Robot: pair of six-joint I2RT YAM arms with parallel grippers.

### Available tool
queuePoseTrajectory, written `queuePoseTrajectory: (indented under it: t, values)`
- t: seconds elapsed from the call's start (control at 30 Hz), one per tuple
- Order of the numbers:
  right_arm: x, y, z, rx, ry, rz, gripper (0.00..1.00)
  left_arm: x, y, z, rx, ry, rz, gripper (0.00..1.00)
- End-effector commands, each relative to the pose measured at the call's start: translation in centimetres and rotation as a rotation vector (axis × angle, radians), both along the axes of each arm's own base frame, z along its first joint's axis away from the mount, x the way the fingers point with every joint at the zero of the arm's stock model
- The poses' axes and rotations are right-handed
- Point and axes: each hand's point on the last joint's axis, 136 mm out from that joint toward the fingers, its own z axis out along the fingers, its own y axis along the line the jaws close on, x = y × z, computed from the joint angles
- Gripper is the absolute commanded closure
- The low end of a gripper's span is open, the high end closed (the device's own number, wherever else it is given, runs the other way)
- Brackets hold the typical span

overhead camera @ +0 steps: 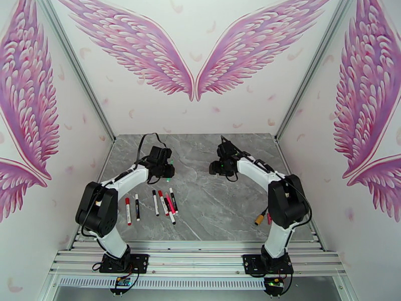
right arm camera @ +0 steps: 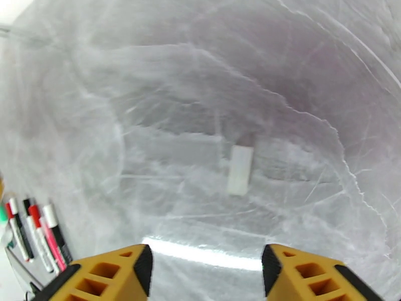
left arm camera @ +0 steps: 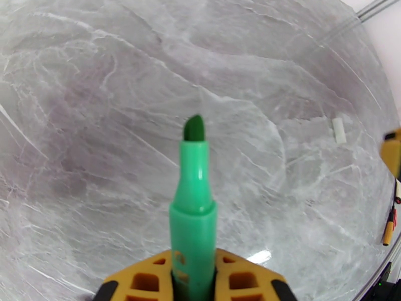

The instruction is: Open the pen caps

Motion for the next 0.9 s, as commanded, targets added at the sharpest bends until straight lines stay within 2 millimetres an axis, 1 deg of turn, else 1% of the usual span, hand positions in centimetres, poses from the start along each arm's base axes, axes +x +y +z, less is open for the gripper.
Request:
queuePoseTrajectory:
  t: [0.0,0.07,0.1,0.13,0.27,0.4,0.57,0.73,0.87]
  values:
    - [-0.9,1.7,2.2,0.125,-0.087,0.034,0.21,1.4,1.6,-0.4,0.066,0.01,0.05,0.91]
    - [-1.8,1.9,2.9,0.172,-0.115,0.043,0.12,1.5,2.4,-1.9,0.093,0.041,0.069,0.91]
    - [-2.3,2.0,3.5,0.194,-0.135,0.05,0.06,2.4,2.4,-1.4,0.091,0.025,0.073,0.9]
    - [-2.7,2.1,3.9,0.213,-0.153,0.058,0.01,2.6,2.6,-1.8,0.094,0.033,0.076,0.9]
    - [-4.5,2.3,4.8,0.289,-0.187,0.07,0.01,3.1,3.3,-3.3,0.094,0.065,0.096,0.89]
    - [-5.5,2.4,5.0,0.365,-0.185,0.038,0.01,3.5,3.8,-4.1,0.086,0.086,0.105,0.86]
    - [-6.1,2.2,4.6,0.384,-0.178,0.016,0.01,3.7,4.2,-5.3,0.093,0.126,0.105,0.84]
    - [-6.5,2.9,4.2,0.408,-0.15,0.056,0.01,3.8,4.4,-6.4,0.085,0.161,0.107,0.81]
    - [-6.5,2.7,4.1,0.387,-0.15,0.061,0.01,3.7,4.5,-7.2,0.094,0.186,0.105,0.79]
